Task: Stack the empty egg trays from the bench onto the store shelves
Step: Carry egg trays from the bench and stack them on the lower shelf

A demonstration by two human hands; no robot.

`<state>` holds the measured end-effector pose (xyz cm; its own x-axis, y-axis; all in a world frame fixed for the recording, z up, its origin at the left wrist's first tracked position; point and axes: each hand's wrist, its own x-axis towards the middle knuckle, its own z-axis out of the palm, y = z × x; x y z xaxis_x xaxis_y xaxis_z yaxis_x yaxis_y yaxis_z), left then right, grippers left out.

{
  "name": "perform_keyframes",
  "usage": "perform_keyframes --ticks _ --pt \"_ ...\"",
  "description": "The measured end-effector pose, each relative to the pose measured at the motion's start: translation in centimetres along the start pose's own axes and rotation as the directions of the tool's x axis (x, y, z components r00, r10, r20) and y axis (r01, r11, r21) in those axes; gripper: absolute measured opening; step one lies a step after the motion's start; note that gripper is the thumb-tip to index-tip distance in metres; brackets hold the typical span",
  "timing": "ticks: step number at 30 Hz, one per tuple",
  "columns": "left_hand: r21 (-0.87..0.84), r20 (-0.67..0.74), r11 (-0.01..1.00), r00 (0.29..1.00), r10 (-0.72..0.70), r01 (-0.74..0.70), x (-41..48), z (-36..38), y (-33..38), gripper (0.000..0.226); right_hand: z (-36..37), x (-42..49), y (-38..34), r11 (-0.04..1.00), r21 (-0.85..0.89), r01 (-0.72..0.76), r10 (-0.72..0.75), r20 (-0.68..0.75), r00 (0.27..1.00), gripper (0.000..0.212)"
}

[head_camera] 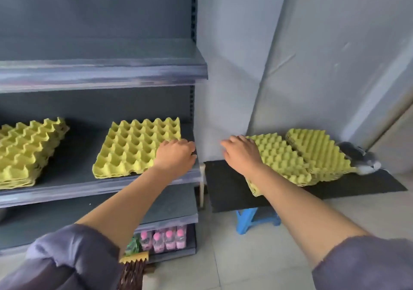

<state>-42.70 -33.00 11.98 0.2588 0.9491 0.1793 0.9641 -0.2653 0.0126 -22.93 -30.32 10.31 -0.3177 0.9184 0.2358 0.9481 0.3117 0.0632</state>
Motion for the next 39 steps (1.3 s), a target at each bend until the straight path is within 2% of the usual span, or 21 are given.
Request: perform_keyframes --ticks 7,11,17,24,27,29,31,36,39 --pt "0.033 -0.031 0.959 0.959 0.281 -0.28 6.1 1.9 9.3 0.027 2.5 -4.4 11.7 0.989 -0.017 -0.143 0.143 -0.001 0.99 0.022" --pt "0.025 0.001 0.94 0.941 0.339 -0.339 10.9 4.6 12.6 0.028 4.3 -4.2 16.7 0.976 -0.025 -0.217 0.217 0.005 0.976 0.014" --pt "0.006 0.107 0.903 0.898 0.427 -0.43 18.0 9.0 17.6 0.028 6.7 -3.0 23.4 0.96 -0.072 -0.27 0.275 0.06 0.96 0.014" --pt "-0.02 0.275 0.894 0.857 0.435 -0.447 22.4 15.0 22.6 0.032 11.4 -2.9 30.1 0.957 -0.086 -0.278 0.287 0.13 0.949 0.015" --pt "0.003 0.326 0.901 0.853 0.409 -0.433 23.5 17.7 24.6 0.033 13.4 -2.7 33.0 0.971 -0.072 -0.229 0.239 0.182 0.954 0.016" --pt "0.022 0.356 0.914 0.857 0.372 -0.406 23.9 19.6 26.0 0.033 14.7 -2.4 34.9 0.98 -0.053 -0.191 0.198 0.191 0.962 0.013" --pt "0.03 0.384 0.928 0.862 0.332 -0.371 24.2 21.4 27.1 0.033 16.0 -2.0 36.3 0.985 -0.046 -0.166 0.172 0.174 0.97 0.018" --pt "0.052 0.407 0.956 0.88 0.243 -0.288 25.1 26.0 28.6 0.037 20.6 -1.2 38.9 0.994 0.044 -0.101 0.09 0.205 0.975 0.017" --pt "0.07 0.425 0.957 0.877 0.225 -0.28 25.9 28.6 29.3 0.041 23.0 -0.5 39.6 0.997 0.038 -0.072 0.061 0.239 0.969 0.015"
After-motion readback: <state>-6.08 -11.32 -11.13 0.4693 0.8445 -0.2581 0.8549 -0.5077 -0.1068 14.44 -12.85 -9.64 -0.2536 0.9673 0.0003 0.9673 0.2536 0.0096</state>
